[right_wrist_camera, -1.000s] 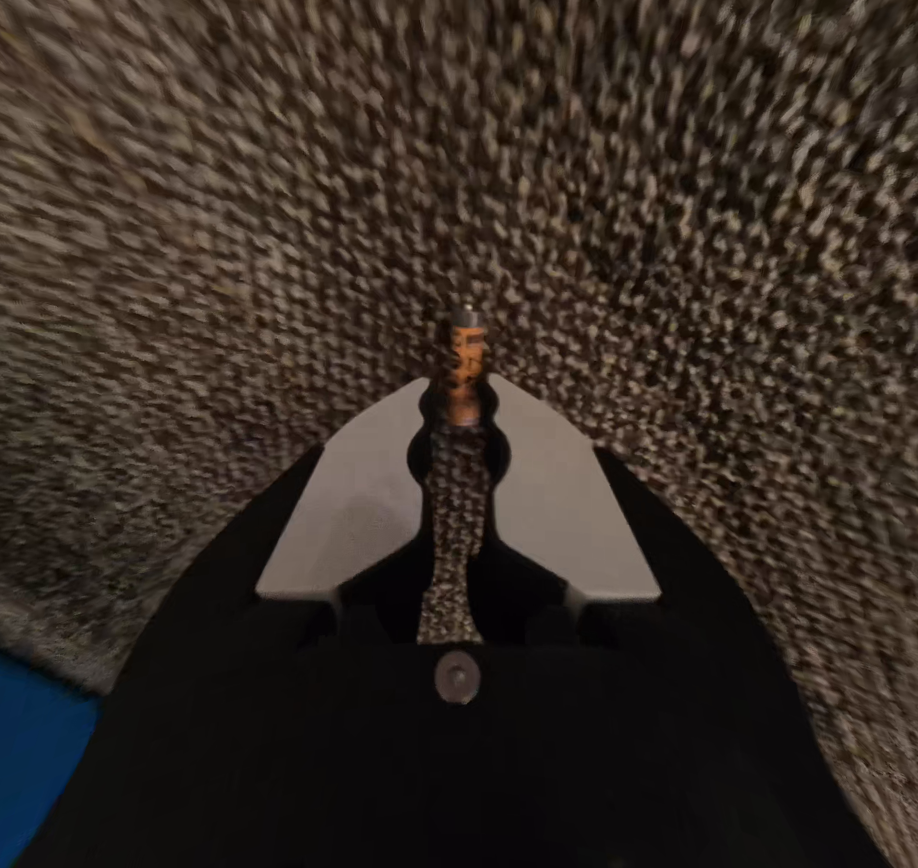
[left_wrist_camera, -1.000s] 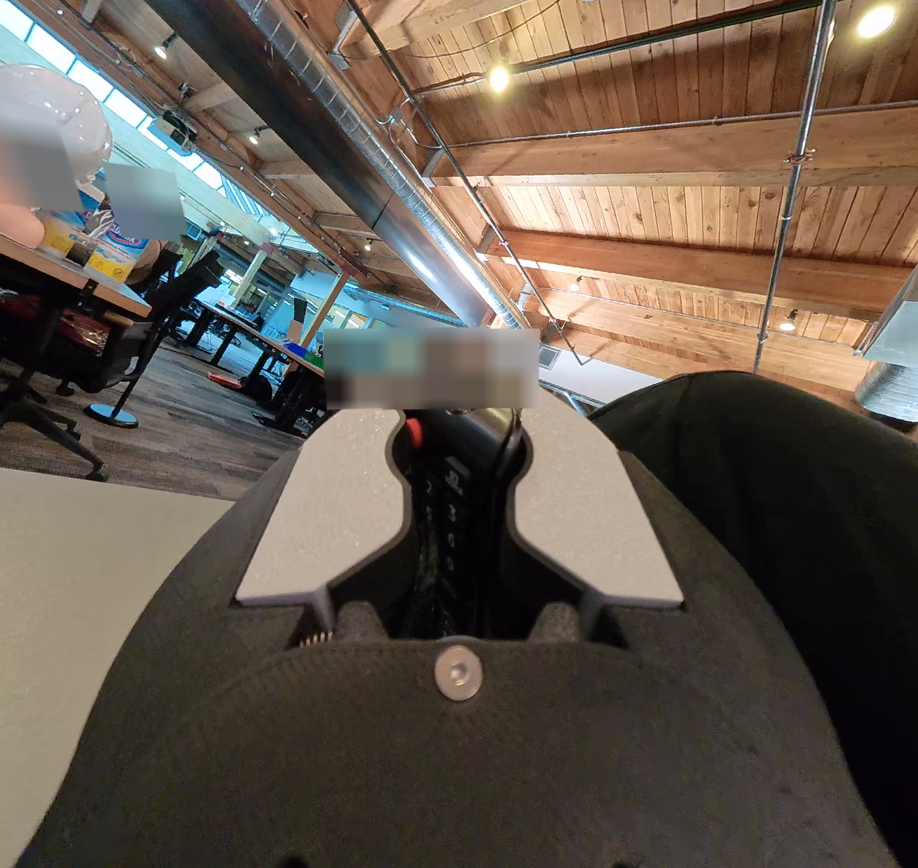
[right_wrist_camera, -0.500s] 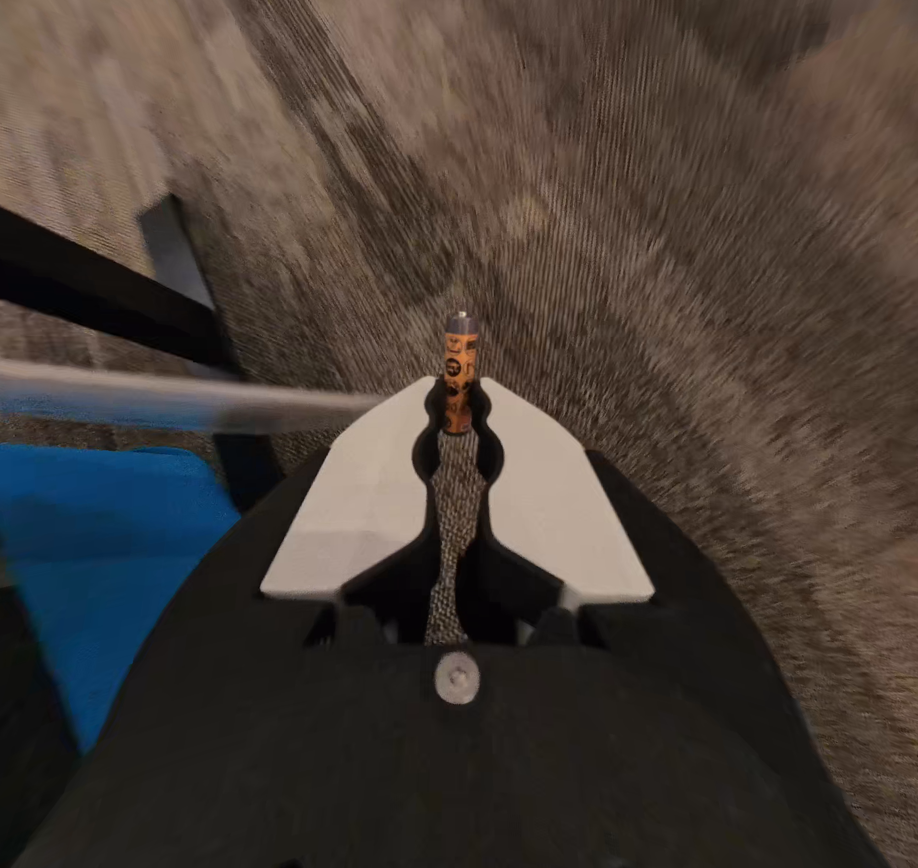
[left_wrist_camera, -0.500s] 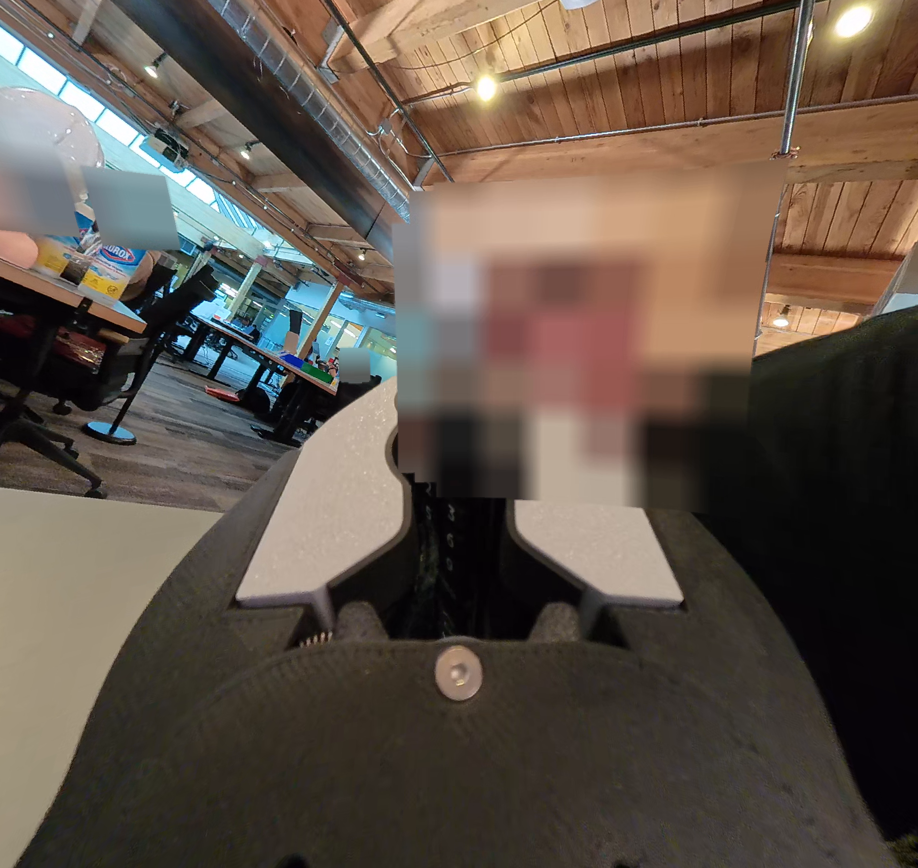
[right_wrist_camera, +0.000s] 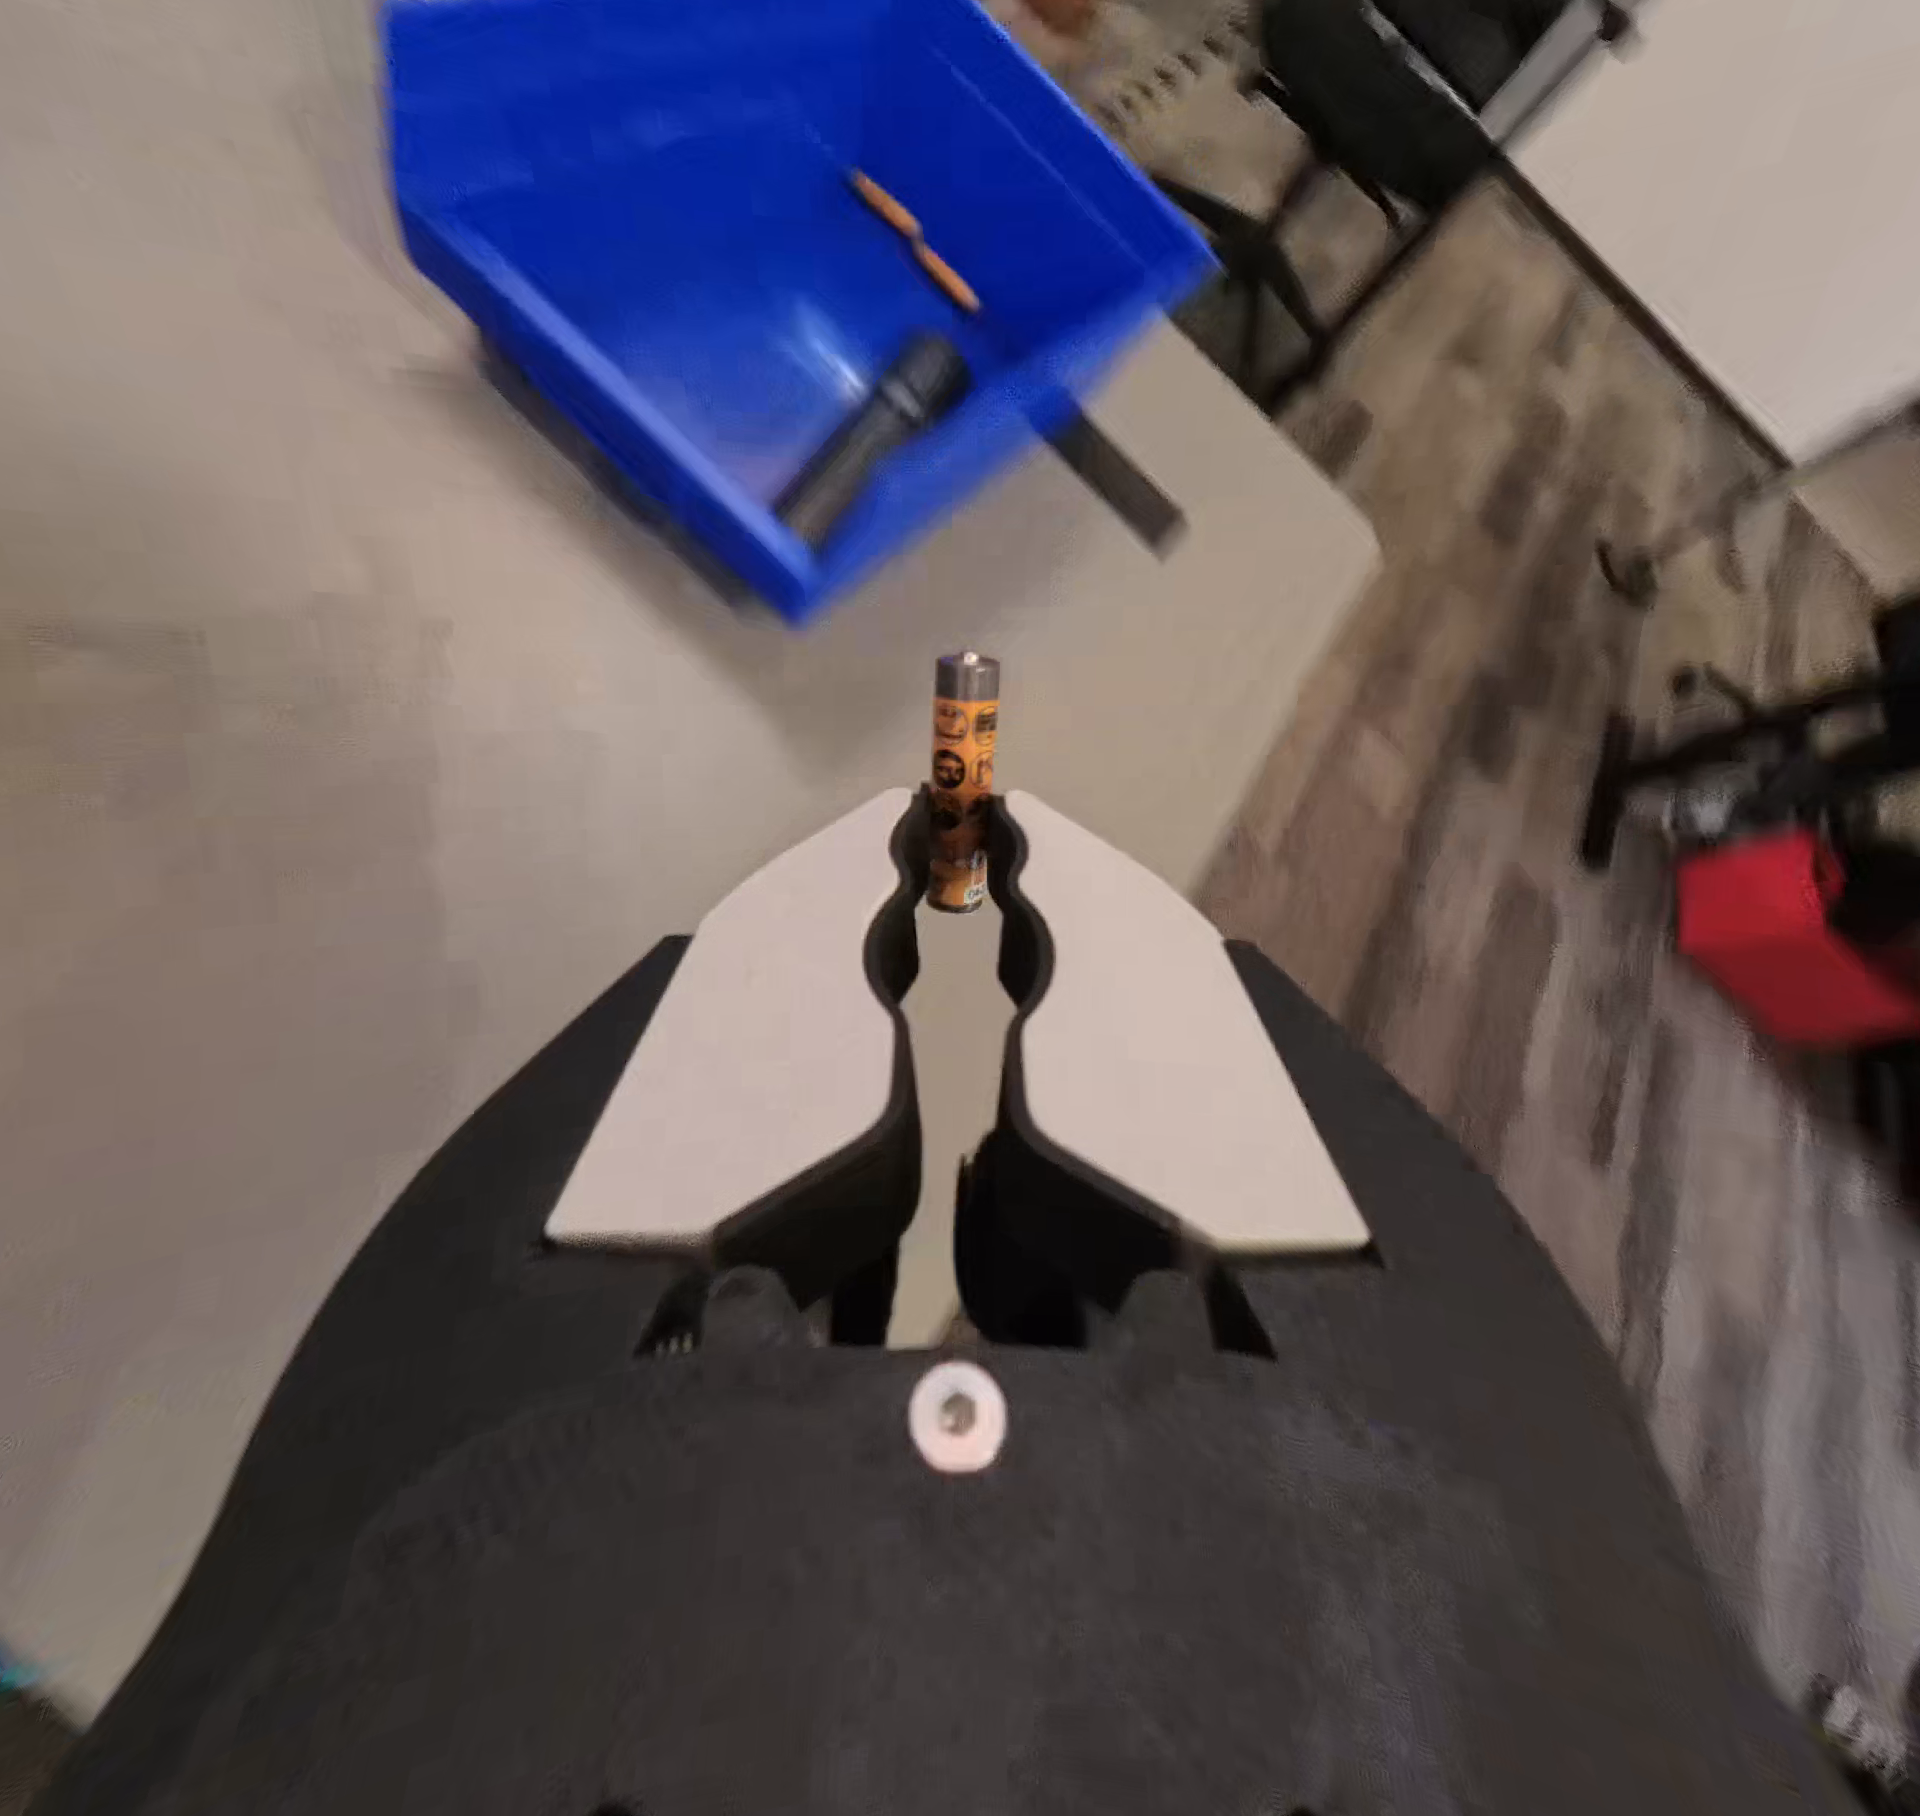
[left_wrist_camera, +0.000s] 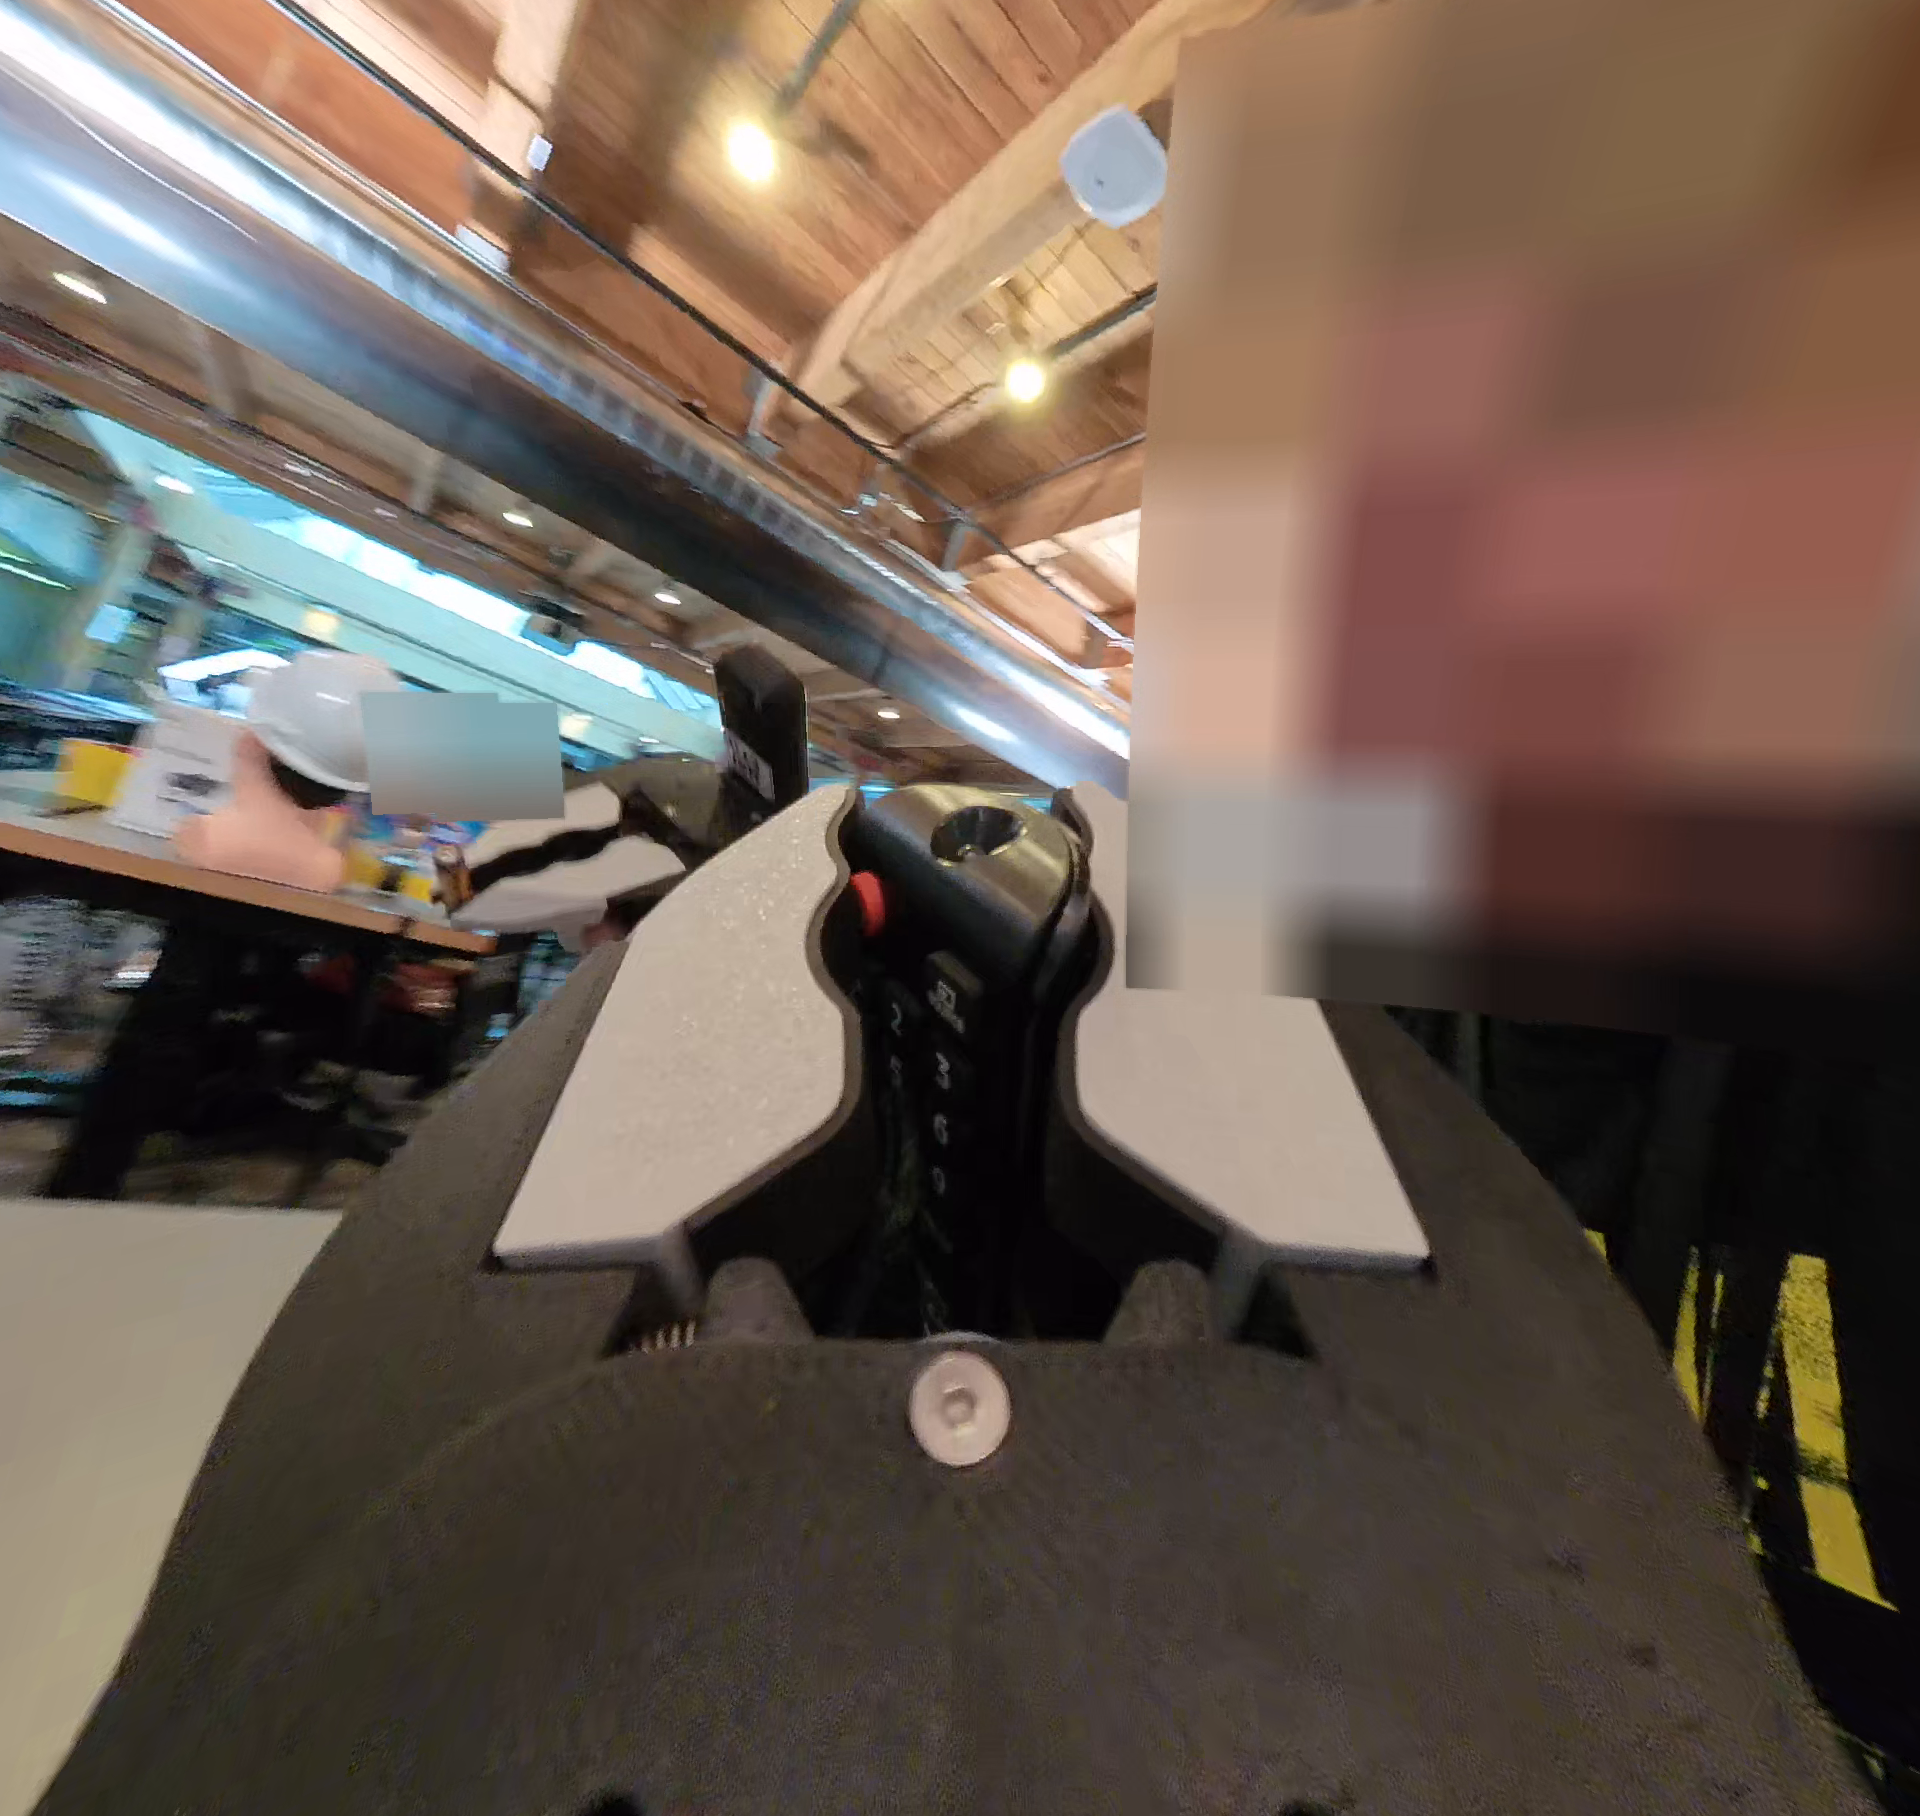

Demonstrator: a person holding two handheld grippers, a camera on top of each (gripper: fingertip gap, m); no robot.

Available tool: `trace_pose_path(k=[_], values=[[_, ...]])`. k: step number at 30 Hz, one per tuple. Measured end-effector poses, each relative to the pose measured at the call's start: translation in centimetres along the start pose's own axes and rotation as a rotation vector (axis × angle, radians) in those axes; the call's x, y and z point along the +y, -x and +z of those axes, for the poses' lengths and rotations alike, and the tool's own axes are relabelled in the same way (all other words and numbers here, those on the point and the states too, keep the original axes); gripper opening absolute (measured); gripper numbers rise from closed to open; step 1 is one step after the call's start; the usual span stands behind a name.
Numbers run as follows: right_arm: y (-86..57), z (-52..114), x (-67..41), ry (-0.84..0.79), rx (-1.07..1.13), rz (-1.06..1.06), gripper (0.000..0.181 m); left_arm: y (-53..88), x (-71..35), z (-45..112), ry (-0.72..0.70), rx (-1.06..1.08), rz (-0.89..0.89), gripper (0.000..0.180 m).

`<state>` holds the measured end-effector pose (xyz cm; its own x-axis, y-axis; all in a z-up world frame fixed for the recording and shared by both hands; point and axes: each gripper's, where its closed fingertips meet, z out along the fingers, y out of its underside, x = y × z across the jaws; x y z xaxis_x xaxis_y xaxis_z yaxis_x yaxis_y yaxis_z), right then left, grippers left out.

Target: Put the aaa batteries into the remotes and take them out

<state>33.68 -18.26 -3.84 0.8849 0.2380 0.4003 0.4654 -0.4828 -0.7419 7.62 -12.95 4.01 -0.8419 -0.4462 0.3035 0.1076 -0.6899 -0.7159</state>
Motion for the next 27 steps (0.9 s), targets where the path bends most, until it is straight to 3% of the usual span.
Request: trace_pose_path(k=[1,7,16,18,21,23,27], values=[[1.1,3.2,-3.3,0.005,-0.05,-0.075,0.01,-1.5,-1.3,-2.0,-0.007,-0.046,0.035,0.036],[4.4,24.0,-13.3,0.123,-0.251,-0.372,0.01,-8.6,-8.7,-16.3,-0.147,-0.305,0.222,0.036],[5.3,42.1,-9.7,0.437,-0.331,-0.618,0.01,-13.7,-13.1,-31.8,-0.245,-0.551,0.343,0.035],[4.4,43.7,-10.7,0.417,-0.277,-0.612,0.011,-13.9,-13.5,-32.9,-0.249,-0.558,0.334,0.035],[3.1,43.2,-11.9,0.431,-0.208,-0.619,0.029,-13.8,-14.3,-33.9,-0.231,-0.573,0.35,0.035],[2.1,41.2,-13.2,0.407,-0.169,-0.532,0.026,-13.6,-14.8,-34.3,-0.229,-0.579,0.349,0.035],[1.5,33.2,-18.7,0.233,-0.047,-0.352,0.027,-13.6,-16.2,-33.9,-0.221,-0.529,0.381,0.036]])
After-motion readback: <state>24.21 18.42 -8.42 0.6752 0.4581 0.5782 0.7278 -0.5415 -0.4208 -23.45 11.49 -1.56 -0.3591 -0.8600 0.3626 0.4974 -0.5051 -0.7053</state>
